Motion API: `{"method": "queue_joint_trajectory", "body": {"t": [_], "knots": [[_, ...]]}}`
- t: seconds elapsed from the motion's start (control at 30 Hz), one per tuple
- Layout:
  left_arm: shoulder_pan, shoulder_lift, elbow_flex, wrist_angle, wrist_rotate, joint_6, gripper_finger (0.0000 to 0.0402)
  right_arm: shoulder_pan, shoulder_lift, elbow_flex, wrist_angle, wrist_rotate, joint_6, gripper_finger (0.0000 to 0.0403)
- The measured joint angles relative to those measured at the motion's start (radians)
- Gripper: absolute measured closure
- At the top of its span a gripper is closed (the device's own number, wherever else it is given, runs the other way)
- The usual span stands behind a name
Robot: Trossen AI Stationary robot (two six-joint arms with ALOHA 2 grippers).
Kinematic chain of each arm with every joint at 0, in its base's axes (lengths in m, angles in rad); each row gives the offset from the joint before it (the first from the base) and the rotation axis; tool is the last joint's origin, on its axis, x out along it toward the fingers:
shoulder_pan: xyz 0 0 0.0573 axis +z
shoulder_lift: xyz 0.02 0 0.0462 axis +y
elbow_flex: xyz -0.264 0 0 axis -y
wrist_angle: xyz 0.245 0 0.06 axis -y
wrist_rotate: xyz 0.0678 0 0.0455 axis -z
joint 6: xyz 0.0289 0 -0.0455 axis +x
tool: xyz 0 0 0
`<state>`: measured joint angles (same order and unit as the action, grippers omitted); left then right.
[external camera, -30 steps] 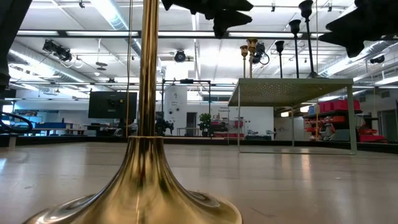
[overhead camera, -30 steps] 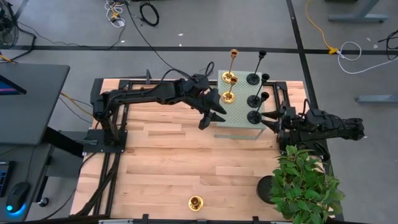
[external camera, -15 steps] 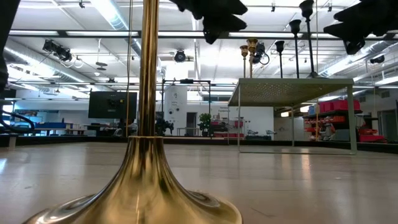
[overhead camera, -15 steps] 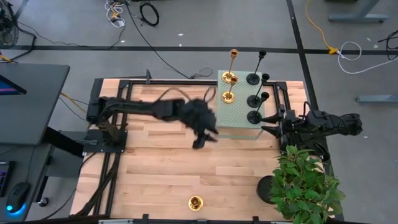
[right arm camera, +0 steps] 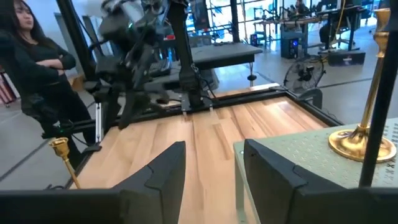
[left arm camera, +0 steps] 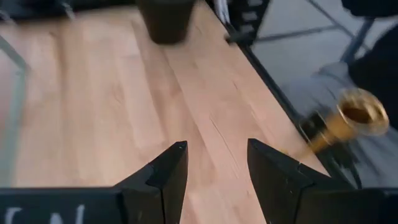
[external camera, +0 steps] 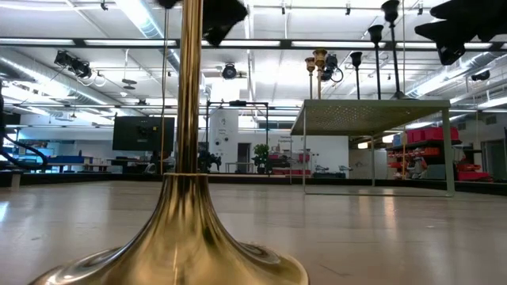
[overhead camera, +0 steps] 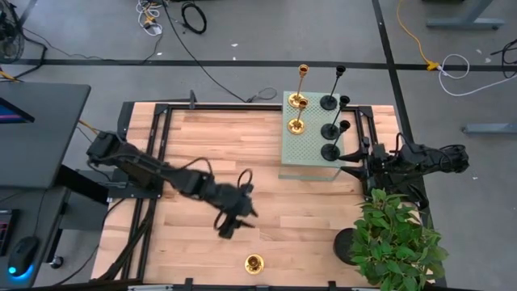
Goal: Pick & Place candle stick holders
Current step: Put the light brown candle holder on top of the shelf aligned with the other light brown candle holders
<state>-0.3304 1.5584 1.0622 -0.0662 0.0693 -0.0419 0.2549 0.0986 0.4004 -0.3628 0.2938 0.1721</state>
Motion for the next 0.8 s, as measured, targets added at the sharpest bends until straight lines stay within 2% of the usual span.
{"method": "queue_joint_trajectory", "body": {"t": [0.3, 0.43, 0.53, 0.67, 0.8], "knots": [[-0.196, -0.001, -0.119, 0.103, -0.145, -0.092, 0.0234, 0.0, 0.0, 0.0, 0.081, -0.051, -0.023, 0.024], [-0.268, -0.001, -0.177, 0.189, -0.21, -0.132, 0.0234, 0.0, 0.0, 0.0, 0.088, -0.05, -0.023, 0.024], [-0.303, 0.017, -0.22, 0.318, -0.286, -0.146, 0.0234, 0.0, 0.0, 0.0, 0.09, -0.05, -0.019, 0.024], [-0.32, 0.083, -0.241, 0.44, -0.288, -0.157, 0.0234, 0.0, 0.0, 0.0, 0.091, -0.049, -0.003, 0.024], [-0.32, 0.16, -0.242, 0.53, -0.243, -0.169, 0.0234, 0.0, 0.0, 0.0, 0.094, -0.049, 0.003, 0.024]]}}
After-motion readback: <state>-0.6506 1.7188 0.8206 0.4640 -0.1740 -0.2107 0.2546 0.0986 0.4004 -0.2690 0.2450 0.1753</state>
